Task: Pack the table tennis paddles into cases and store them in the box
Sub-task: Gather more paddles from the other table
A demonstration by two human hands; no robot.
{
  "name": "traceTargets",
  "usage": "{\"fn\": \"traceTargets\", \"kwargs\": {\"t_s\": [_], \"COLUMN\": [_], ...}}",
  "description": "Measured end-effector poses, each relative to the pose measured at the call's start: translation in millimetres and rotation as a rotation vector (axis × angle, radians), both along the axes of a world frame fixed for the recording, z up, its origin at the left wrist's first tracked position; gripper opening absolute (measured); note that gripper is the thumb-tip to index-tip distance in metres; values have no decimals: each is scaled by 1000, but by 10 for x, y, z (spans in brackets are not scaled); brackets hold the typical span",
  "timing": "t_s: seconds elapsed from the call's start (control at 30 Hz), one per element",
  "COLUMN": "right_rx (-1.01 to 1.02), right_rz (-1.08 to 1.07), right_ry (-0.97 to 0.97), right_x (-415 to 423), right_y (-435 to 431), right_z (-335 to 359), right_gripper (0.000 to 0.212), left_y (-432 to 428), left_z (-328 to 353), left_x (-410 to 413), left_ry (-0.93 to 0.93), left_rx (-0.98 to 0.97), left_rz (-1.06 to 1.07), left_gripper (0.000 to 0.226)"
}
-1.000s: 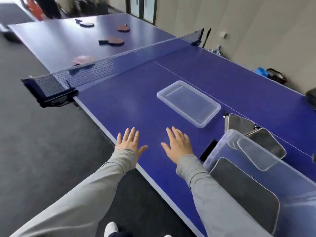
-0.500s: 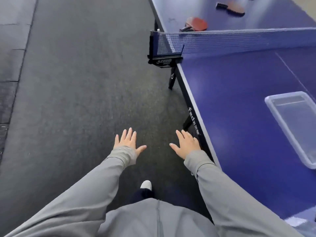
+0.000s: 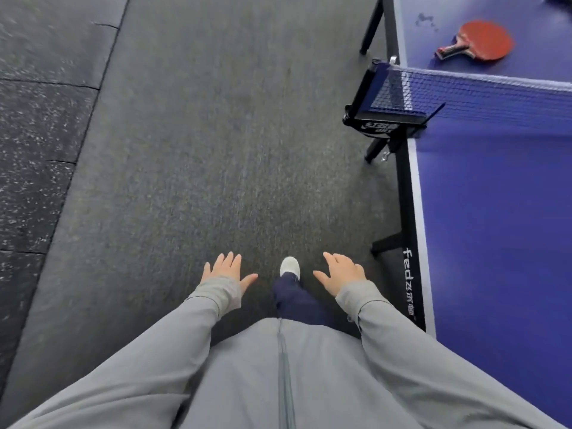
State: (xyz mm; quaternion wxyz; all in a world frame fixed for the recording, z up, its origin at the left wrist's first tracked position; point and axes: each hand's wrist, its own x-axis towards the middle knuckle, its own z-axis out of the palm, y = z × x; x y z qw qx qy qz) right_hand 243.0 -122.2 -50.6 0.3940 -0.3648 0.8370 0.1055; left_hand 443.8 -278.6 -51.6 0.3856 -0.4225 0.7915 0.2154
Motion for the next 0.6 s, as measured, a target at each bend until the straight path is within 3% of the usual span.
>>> {"fn": "traceTargets", "kwargs": {"t_s": [0.3, 0.5, 0.6], "right_rx": [131, 167, 161], "right_rz": [26, 14, -5], "right_ry": [-18, -36, -43], "right_x": [-787, -1057, -1127], "right_y": [-848, -1653, -2220], "right_z": [-131, -148, -165], "right_gripper": [58, 56, 56], "left_y": [-984, -1799, -2338], "left_z": [59, -10, -112], "left_x": [-810, -894, -866], "left_ry": [145, 83, 62], "left_rx": [98, 26, 22], "left_rz": [166, 150, 115], "left_gripper": [70, 50, 51]}}
